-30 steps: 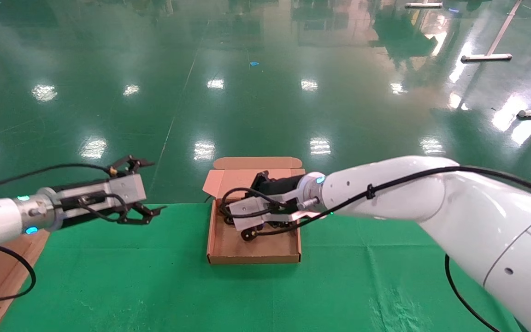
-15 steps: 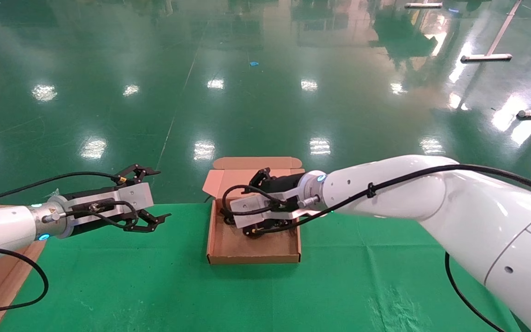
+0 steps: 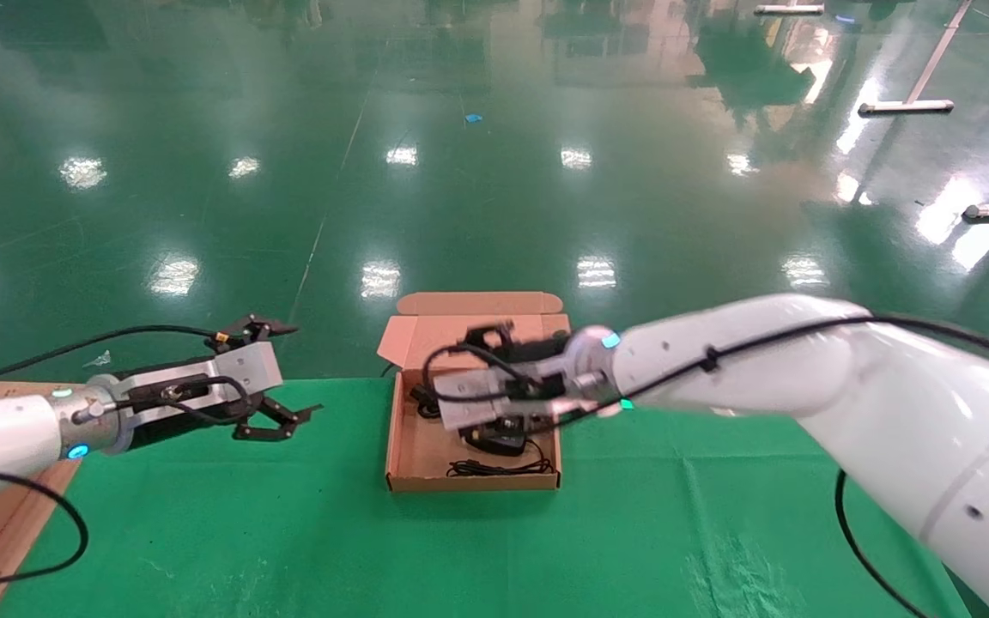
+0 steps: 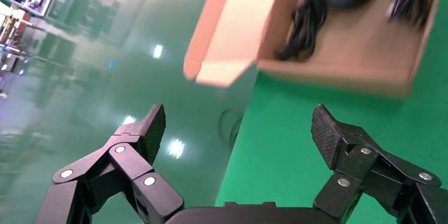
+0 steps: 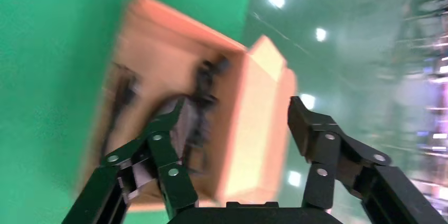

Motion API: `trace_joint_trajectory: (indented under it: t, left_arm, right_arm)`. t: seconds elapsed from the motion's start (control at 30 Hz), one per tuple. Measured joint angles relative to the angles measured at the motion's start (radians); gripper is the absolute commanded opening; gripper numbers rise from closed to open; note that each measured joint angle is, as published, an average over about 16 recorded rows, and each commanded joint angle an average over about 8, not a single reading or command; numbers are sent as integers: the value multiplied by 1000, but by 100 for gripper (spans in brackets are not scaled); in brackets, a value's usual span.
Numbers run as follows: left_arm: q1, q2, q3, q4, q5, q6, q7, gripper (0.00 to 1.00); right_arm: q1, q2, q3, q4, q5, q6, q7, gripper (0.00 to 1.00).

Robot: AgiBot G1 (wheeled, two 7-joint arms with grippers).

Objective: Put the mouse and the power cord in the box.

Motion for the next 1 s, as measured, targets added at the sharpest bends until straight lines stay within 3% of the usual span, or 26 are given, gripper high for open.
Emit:
trace_joint_trajectory:
  t: [1.0]
  left_arm:
    - [258, -221, -311, -587, -87, 285, -585, 100]
  right_arm:
    - [-327, 373, 532, 299, 359, -426, 234, 100]
